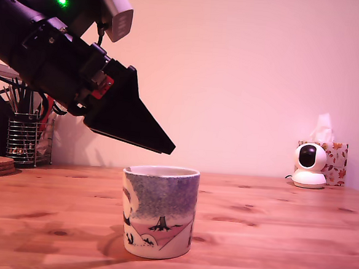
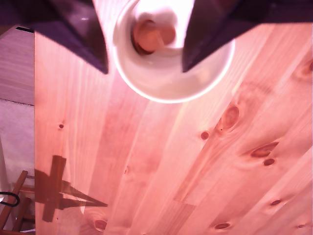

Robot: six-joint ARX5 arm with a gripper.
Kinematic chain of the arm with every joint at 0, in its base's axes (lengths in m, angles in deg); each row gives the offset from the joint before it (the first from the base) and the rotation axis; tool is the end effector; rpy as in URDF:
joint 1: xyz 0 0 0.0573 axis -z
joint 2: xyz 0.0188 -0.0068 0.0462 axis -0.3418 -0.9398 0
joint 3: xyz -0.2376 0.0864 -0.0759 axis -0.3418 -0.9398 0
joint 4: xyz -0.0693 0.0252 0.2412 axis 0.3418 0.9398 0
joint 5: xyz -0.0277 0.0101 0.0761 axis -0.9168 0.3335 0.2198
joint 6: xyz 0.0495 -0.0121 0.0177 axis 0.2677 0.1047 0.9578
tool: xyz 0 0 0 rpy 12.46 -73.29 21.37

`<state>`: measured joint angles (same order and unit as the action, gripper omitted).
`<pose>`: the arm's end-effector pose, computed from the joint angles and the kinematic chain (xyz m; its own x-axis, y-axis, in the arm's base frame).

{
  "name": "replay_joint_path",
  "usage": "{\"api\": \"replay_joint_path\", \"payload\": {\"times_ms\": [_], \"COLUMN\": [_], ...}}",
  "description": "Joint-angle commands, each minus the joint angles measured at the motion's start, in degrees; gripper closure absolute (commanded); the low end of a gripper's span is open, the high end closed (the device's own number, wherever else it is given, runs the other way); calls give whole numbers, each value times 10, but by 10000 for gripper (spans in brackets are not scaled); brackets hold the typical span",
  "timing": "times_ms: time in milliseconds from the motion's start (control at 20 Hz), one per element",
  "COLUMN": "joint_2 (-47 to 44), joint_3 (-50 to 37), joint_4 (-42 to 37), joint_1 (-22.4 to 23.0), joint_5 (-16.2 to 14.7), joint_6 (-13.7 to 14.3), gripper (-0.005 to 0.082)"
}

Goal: Pick up the coffee capsules on the table and drop them inside the coffee cup

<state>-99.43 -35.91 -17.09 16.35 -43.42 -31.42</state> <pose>0.2149 -0.1773 0.1852 0.1952 -0.8100 -0.5529 0.9614 0.2694 -0.0553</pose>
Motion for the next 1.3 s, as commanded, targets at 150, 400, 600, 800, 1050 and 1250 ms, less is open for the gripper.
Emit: {"api": "replay_joint_path", "payload": {"times_ms": [150, 400, 600, 800, 1050, 1250], "joint_2": [-9, -9, -3, 24, 52, 75], "joint_3": [-2, -2, -1, -1, -1, -1], "joint_4": [-2, -2, -1, 12, 43, 74], "joint_1": [1, 1, 1, 0, 0, -3], "joint_5": [0, 0, 0, 0, 64, 115], "joint_6": [-2, -2, -19, -58, -111, -129], "gripper": [321, 322, 408, 736, 793, 793]}}
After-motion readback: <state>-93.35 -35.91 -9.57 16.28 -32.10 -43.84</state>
